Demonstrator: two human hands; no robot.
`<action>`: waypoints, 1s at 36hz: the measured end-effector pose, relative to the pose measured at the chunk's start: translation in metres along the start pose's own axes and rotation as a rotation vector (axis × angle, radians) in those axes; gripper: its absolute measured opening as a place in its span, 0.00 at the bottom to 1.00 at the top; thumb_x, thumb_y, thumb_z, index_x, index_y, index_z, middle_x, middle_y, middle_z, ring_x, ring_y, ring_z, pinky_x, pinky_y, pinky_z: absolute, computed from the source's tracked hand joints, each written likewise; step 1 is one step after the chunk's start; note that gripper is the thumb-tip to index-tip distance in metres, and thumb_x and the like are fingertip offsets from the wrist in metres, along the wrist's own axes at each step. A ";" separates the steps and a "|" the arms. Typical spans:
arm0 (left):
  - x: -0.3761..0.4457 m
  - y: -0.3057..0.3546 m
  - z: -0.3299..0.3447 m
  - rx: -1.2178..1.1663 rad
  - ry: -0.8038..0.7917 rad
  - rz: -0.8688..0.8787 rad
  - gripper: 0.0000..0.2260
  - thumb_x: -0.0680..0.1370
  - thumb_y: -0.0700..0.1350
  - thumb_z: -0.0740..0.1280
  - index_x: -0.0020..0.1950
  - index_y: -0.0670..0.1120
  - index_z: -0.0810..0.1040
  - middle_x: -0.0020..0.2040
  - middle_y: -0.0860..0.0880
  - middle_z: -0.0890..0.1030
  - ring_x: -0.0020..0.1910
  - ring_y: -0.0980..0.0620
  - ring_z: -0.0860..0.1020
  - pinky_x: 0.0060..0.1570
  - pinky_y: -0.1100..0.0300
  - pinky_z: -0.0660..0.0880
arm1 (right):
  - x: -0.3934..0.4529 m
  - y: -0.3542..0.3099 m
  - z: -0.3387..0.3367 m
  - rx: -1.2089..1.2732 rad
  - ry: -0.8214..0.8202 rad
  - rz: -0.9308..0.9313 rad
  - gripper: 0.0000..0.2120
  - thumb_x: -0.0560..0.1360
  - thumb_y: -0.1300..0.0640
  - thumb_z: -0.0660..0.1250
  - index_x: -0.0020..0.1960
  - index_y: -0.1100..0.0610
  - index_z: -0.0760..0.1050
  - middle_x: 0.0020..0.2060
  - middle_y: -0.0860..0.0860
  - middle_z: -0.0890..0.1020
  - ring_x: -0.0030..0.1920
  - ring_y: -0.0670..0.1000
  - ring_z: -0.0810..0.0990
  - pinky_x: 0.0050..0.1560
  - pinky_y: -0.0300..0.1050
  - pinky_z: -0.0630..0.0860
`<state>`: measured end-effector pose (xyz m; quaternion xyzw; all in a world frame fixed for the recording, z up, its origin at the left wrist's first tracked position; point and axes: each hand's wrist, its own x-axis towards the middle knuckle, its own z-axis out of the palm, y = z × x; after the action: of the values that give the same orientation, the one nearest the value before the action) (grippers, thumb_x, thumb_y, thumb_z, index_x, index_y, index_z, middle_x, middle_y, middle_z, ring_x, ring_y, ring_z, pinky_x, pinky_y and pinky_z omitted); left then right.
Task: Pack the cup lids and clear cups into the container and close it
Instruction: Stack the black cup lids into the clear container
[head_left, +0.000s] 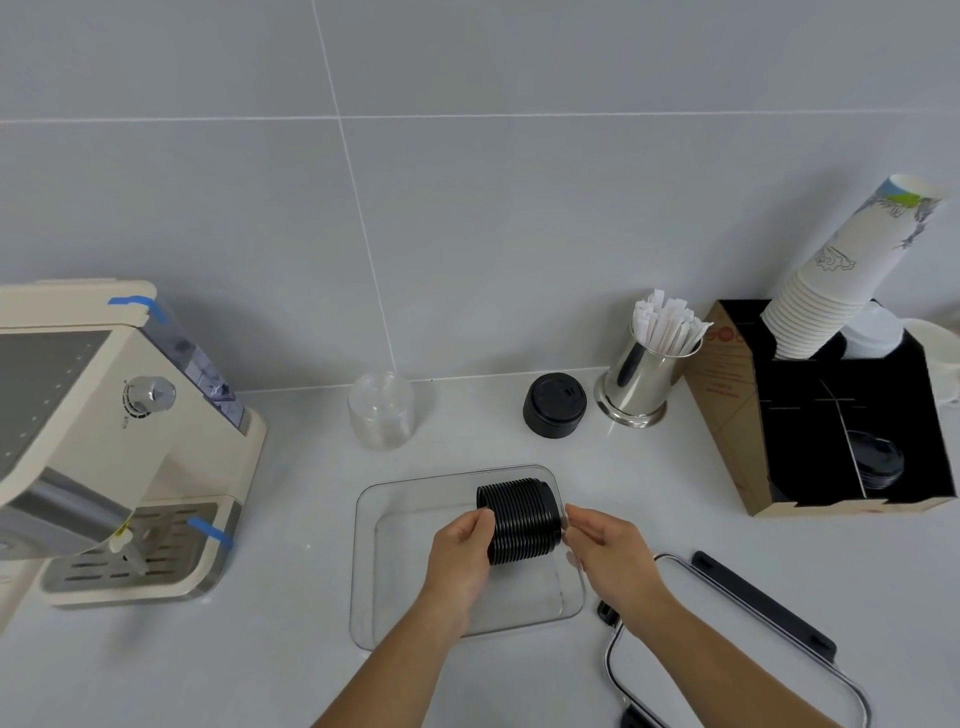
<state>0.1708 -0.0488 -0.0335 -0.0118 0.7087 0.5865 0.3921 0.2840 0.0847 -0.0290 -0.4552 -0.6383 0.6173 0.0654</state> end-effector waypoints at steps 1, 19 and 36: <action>-0.001 0.001 0.000 0.002 0.008 0.004 0.13 0.81 0.49 0.62 0.41 0.51 0.83 0.52 0.41 0.84 0.58 0.40 0.80 0.62 0.44 0.75 | 0.000 0.000 0.000 0.000 0.004 0.011 0.15 0.78 0.64 0.65 0.56 0.47 0.83 0.43 0.42 0.87 0.40 0.48 0.80 0.52 0.47 0.79; -0.011 0.015 -0.013 -0.017 -0.012 -0.025 0.11 0.73 0.51 0.67 0.43 0.45 0.85 0.45 0.46 0.84 0.48 0.47 0.81 0.61 0.44 0.75 | -0.009 -0.029 -0.015 0.071 -0.021 0.090 0.13 0.75 0.59 0.70 0.60 0.54 0.81 0.51 0.49 0.84 0.52 0.50 0.83 0.64 0.51 0.76; -0.004 0.058 -0.031 -0.138 0.048 -0.006 0.08 0.80 0.45 0.67 0.51 0.43 0.84 0.49 0.42 0.85 0.47 0.46 0.83 0.52 0.55 0.79 | 0.015 -0.080 -0.042 0.322 -0.007 0.041 0.11 0.79 0.61 0.66 0.60 0.59 0.79 0.56 0.55 0.83 0.57 0.55 0.82 0.64 0.54 0.76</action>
<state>0.1286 -0.0585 0.0165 -0.0550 0.6757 0.6324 0.3748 0.2622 0.1394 0.0409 -0.4495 -0.5218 0.7146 0.1225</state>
